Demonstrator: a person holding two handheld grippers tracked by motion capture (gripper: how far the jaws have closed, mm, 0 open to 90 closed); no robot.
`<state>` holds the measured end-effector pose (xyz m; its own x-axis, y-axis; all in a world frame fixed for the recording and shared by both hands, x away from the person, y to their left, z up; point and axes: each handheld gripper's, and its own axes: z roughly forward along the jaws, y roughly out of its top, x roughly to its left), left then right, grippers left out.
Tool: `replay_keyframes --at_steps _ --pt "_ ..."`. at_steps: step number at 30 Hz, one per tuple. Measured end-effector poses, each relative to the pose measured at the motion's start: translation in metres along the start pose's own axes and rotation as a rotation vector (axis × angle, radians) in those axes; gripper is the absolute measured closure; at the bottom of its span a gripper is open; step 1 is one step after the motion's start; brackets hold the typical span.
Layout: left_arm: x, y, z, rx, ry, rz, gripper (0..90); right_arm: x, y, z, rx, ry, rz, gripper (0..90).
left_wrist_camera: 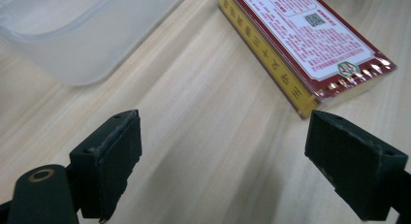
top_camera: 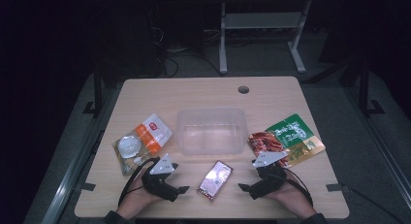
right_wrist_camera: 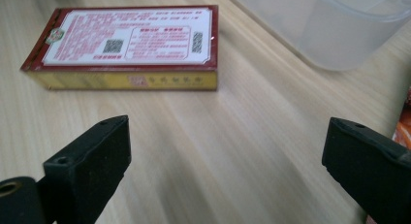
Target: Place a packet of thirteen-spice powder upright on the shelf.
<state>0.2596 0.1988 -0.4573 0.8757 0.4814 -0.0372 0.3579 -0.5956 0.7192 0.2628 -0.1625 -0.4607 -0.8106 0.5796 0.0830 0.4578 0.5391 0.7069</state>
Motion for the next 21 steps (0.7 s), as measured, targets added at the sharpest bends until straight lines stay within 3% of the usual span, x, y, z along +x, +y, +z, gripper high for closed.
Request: replay_keyframes --at_steps 6,7,13,15,16,17,21 --pt "-0.003 0.001 -0.002 0.0 0.005 -0.012 15.5 0.001 0.0 -0.002 -0.001 0.006 -0.015 3.7" --pt "-0.002 0.002 -0.003 0.005 0.006 0.001 15.5 0.001 0.0 -0.002 -0.001 0.006 -0.015 3.7" --pt "-0.01 0.015 -0.012 -0.06 -0.026 -0.014 44.2 0.003 0.002 -0.003 -0.019 0.018 -0.012 5.9" --pt "-0.011 0.017 -0.012 -0.063 -0.035 -0.013 55.8 0.003 0.002 -0.004 -0.019 0.02 -0.01 6.4" --pt "-0.013 0.019 -0.013 -0.07 -0.048 -0.011 55.8 0.003 0.002 -0.004 -0.02 0.022 -0.006 6.4" --pt "-0.016 0.022 -0.012 -0.073 -0.066 -0.008 67.3 0.002 0.002 -0.004 -0.025 0.027 -0.004 6.6" --pt "-0.022 0.03 -0.008 -0.069 -0.115 -0.008 85.8 0.001 0.002 -0.004 -0.025 0.037 -0.007 7.1"
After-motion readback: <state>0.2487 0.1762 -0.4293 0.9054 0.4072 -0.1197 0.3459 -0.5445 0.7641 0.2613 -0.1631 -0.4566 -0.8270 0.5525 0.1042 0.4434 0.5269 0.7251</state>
